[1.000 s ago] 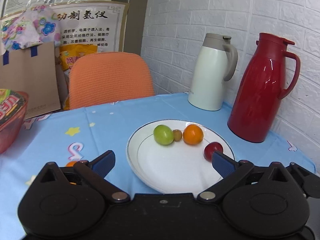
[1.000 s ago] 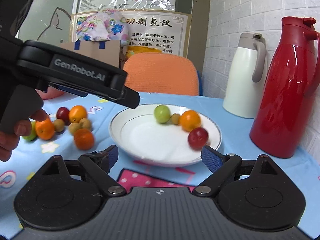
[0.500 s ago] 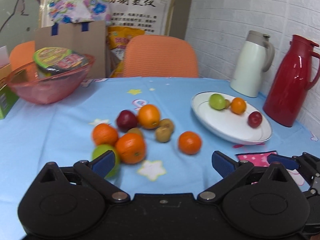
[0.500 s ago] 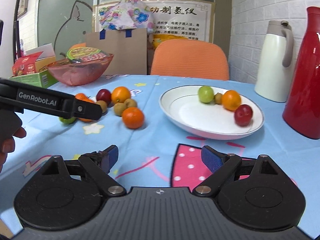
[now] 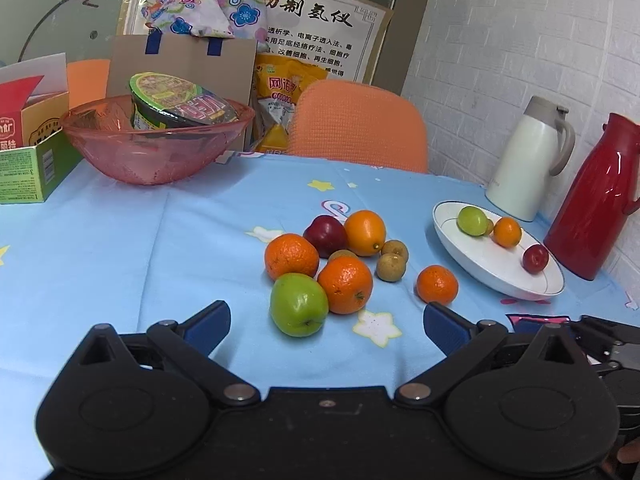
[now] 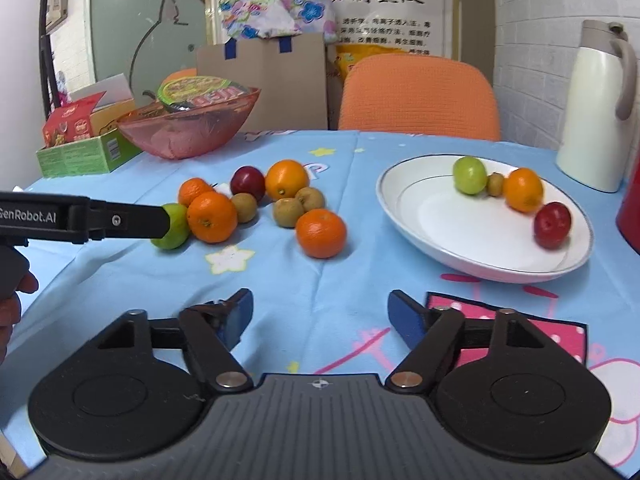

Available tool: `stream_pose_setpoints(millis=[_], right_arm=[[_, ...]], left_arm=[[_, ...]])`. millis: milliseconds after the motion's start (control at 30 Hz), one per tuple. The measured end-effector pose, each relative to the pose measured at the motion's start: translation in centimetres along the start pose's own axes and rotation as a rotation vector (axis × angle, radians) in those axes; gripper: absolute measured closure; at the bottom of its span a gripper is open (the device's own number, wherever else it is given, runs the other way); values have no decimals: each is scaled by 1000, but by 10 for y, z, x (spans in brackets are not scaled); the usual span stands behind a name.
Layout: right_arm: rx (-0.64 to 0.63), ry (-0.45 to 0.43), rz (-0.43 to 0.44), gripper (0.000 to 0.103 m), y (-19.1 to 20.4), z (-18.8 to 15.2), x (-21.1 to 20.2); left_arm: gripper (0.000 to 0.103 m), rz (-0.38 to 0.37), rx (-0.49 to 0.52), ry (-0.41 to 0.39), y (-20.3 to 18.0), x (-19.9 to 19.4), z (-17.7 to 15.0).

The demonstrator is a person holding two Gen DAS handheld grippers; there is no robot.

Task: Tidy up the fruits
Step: 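Move both grippers back toward the fruit pile, then grasp the remaining green apple with the left gripper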

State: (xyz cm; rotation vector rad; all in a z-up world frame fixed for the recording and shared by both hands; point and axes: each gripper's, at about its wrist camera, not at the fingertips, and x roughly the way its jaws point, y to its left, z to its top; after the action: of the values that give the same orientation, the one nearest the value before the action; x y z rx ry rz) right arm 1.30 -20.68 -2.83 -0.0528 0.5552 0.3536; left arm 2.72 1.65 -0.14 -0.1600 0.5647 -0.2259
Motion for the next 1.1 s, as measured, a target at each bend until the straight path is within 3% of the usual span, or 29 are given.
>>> stream_pose_setpoints(millis=[333,500,633,700,767,833,1000,1100], right_arm=[[-55,13,45,2,23,11,13],[-63,19,88,2,34,12,19],[-54,24,145,2,48,15,25],[-64,25,170,3,57,18,30],[-77,30,185,5,67,21,34],[-93,30,196,6,75,24,38],[-103,38,203,10,90,32,51],[-91,55,213,24,95,35,59]], left_arm=[[0,-23,-38,1,20,3,5],[0,-113,-165,43,43,17,13],[0,-126,-210,66,53,27,18],[4,-135,-217,74,56,30,20],[23,-153,-226,90,59,33,21],[35,-171,-234,109,61,35,20],[35,-181,-254,136,64,41,20],[35,-196,-257,147,65,42,20]])
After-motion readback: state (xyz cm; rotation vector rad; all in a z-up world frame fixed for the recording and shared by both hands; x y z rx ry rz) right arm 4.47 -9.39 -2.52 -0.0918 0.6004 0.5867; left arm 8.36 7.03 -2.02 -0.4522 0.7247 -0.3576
